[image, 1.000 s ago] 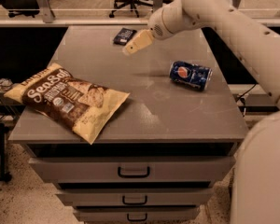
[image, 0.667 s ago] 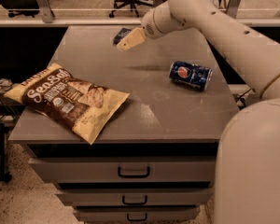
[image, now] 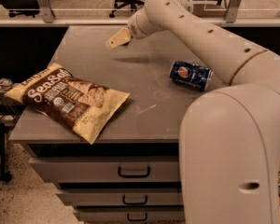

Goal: Move rxbar blueberry near pepsi can

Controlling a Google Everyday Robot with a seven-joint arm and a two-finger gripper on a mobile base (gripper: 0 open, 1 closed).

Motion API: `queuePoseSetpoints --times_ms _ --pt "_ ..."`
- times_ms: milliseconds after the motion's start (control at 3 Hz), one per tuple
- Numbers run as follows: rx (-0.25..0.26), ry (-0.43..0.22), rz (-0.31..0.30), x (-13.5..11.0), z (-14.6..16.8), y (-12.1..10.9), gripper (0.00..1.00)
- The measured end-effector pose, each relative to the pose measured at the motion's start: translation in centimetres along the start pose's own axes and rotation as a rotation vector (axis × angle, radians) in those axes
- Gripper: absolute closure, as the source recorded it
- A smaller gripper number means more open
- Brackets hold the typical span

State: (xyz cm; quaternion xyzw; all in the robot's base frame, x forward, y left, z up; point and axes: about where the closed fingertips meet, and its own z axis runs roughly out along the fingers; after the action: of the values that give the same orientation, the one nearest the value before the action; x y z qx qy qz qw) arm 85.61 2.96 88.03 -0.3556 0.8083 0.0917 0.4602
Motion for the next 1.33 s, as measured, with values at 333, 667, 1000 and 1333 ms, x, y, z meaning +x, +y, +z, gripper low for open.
queuePoseSetpoints --times_ms 333,667,1000,1333 --pt "0.007 0.009 0.048 0.1 2.5 -0.7 0.00" --pt "-0.009 0.015 0.088 -0.2 5.2 -0.5 0.00" --pt "-0.024 0.013 0.114 -0.3 6.9 -0.3 0.00" --pt "-0.029 0.021 0.133 0.0 8.2 -0.4 0.16"
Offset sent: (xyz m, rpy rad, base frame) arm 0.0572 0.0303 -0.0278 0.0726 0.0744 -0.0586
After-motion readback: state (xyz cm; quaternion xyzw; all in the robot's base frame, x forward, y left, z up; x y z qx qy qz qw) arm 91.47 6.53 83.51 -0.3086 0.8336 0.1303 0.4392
